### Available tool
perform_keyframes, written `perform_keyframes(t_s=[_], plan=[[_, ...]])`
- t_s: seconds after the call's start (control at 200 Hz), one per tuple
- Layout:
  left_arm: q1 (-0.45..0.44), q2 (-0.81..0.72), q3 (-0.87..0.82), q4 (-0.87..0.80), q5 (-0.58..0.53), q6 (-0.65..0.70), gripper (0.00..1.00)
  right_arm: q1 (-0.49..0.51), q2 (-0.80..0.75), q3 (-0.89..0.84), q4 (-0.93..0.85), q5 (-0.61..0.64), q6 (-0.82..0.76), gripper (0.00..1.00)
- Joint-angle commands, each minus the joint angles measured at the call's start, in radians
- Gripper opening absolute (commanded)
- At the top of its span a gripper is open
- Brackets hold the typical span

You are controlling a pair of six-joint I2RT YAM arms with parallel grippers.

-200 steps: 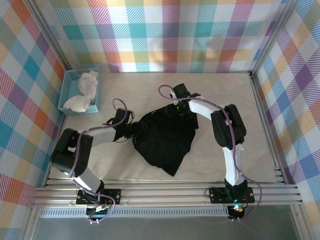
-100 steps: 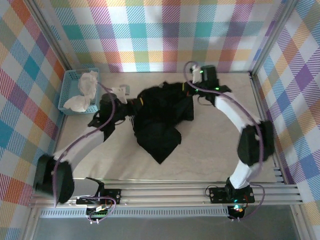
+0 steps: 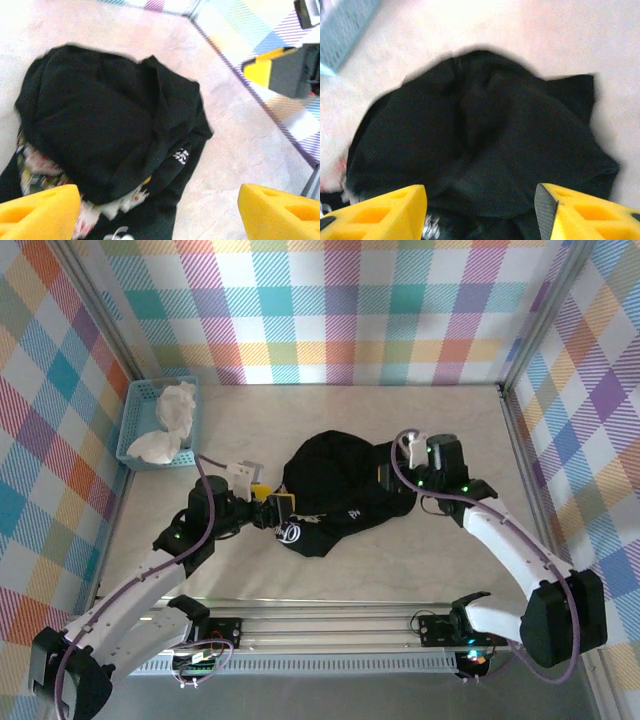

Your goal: Fold the inside-out t-shirt

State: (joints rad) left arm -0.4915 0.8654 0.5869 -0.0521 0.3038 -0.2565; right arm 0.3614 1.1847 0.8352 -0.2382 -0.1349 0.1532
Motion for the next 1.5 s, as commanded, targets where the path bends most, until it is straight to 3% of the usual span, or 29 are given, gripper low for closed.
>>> perform_keyframes(t_s=[0.0,0.12,0.26,0.545,0.625,0.675,0.79,0.9,1.11,1.36,1.41,1.495], plan=[[-0.036,0.063,0.036,-0.061,-0.073,-0.051,0.8,0.047,0.018,0.012,-0.058,-0.026,0.047,0.61],[-0.141,0.264,0.136,-0.146,-0.223,0.01,0.8,0.06,0.118,0.054,-0.114,-0.006,0.091,0.62],[-0.131,0.432,0.223,-0.172,-0.372,-0.038,0.83,0.133,0.244,0.104,-0.017,-0.08,0.098,0.66],[0.004,0.423,0.165,-0.18,-0.326,-0.125,0.84,0.307,0.537,0.311,-0.045,-0.088,-0.166,0.82],[0.011,0.402,0.132,-0.194,-0.286,-0.139,0.84,0.348,0.62,0.383,-0.104,-0.019,-0.216,0.82],[0.011,0.38,0.107,-0.196,-0.246,-0.153,0.84,0.353,0.666,0.423,-0.136,0.034,-0.219,0.76],[-0.006,0.307,0.054,-0.193,-0.18,-0.146,0.84,0.328,0.672,0.454,-0.138,0.141,-0.201,0.34],[-0.028,0.284,0.029,-0.168,-0.113,-0.14,0.84,0.247,0.592,0.446,-0.117,0.074,-0.138,0.0],[-0.087,0.449,0.073,-0.029,-0.092,-0.15,0.8,0.077,0.441,0.411,-0.014,-0.332,0.012,0.04],[-0.107,0.619,0.183,0.141,-0.056,-0.148,0.75,0.073,0.442,0.422,-0.031,-0.45,0.07,0.11],[-0.107,0.64,0.195,0.162,-0.055,-0.148,0.69,0.074,0.447,0.429,-0.036,-0.464,0.076,0.12],[-0.107,0.661,0.212,0.183,-0.068,-0.145,0.49,0.073,0.452,0.442,-0.047,-0.468,0.075,0.15]])
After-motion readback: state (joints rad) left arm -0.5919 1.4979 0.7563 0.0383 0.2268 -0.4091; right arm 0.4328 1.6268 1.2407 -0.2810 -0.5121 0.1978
